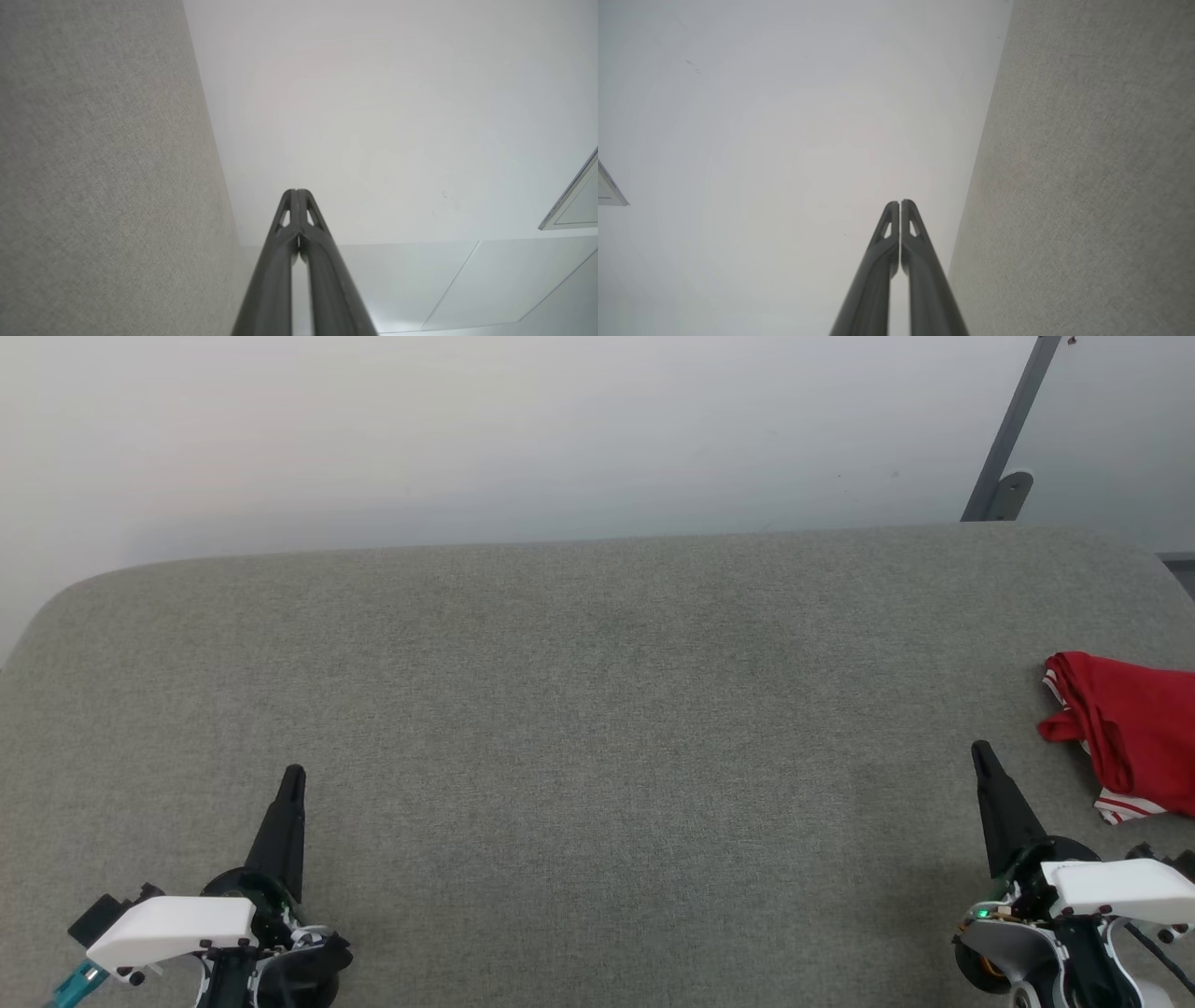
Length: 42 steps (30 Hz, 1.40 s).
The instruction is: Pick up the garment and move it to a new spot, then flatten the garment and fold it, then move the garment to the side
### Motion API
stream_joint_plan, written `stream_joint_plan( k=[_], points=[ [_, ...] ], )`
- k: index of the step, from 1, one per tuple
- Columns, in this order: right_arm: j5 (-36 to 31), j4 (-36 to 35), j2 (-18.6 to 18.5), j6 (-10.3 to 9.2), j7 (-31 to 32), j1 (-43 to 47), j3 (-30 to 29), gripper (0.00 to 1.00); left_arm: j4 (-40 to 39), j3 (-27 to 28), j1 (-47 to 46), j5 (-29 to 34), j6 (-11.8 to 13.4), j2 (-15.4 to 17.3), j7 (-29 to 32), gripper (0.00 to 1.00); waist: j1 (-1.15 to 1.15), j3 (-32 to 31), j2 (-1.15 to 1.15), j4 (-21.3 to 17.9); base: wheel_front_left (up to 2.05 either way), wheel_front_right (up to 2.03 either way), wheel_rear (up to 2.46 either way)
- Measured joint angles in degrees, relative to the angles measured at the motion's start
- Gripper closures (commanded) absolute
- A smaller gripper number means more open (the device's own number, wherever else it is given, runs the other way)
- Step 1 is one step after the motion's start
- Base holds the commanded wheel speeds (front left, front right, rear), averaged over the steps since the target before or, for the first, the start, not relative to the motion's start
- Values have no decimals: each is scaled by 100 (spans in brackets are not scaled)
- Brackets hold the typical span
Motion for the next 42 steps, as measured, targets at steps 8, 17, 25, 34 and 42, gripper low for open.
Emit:
stream_joint_plan(
  k=[8, 17, 25, 34, 42],
  points=[
    [0, 1, 0, 0, 1, 0, 2, 100, 0, 11, 0, 5, 0, -7, 8, 100, 0, 0, 0, 0, 0, 0, 0],
    [0, -1, 0, 0, 1, 0, 1, 100, 1, 24, -1, 14, 0, -13, 20, 100, 0, 0, 0, 0, 0, 0, 0],
    [0, 0, 0, 0, 0, 0, 0, 100, 1, 33, -1, 15, 0, -19, 29, 100, 0, 0, 0, 0, 0, 0, 0],
    [0, 0, 0, 0, 1, 0, 2, 100, 1, 43, -1, 23, 0, -26, 46, 100, 0, 0, 0, 0, 0, 0, 0],
    [0, -1, 0, 0, 1, 0, 1, 100, 1, 51, -2, 31, 0, -32, 51, 100, 0, 0, 0, 0, 0, 0, 0]
  ],
)
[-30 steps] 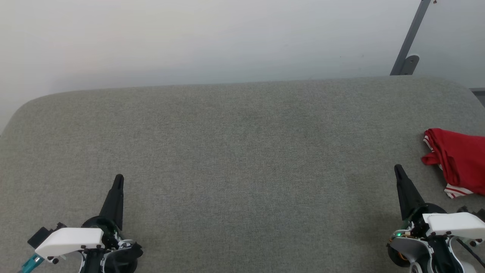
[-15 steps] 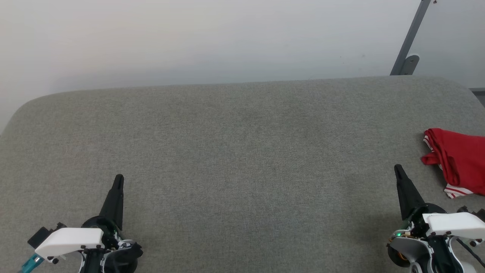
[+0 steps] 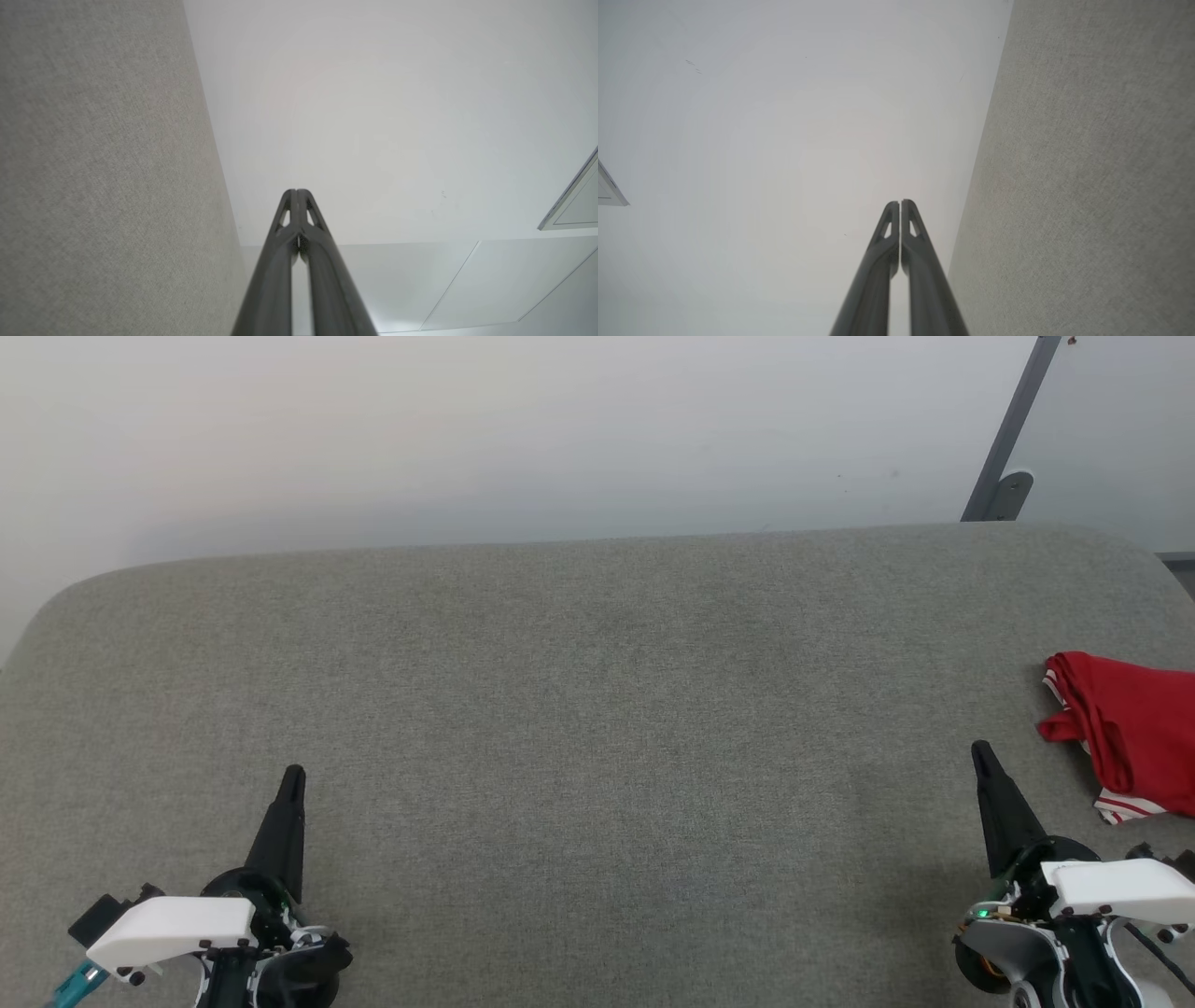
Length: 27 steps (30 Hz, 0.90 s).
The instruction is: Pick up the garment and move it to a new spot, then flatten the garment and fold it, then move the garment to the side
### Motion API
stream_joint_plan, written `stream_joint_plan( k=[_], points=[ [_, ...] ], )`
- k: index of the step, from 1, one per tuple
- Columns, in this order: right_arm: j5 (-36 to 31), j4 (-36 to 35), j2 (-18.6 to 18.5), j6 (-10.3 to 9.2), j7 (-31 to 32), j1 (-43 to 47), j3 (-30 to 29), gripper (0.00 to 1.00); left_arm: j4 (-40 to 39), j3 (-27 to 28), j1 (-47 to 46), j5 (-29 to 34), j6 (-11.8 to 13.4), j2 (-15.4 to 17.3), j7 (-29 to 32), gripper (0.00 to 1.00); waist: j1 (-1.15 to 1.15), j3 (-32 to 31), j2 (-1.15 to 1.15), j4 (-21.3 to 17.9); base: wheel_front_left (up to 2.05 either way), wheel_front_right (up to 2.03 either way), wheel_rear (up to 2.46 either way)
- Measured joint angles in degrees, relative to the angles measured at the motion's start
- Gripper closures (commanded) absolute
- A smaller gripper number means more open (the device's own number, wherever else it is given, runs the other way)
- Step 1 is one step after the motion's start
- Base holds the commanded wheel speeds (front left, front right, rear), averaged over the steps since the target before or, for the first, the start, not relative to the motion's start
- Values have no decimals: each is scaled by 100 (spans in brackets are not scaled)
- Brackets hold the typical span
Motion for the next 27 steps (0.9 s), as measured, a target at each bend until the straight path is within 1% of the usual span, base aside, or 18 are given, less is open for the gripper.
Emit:
stream_joint_plan(
  k=[27],
  points=[
    [0, 0, 0, 0, 0, 0, 2, 100, 1, 22, -5, 19, 0, -13, 8, 100, 0, 0, 0, 0, 0, 0, 0]
  ],
)
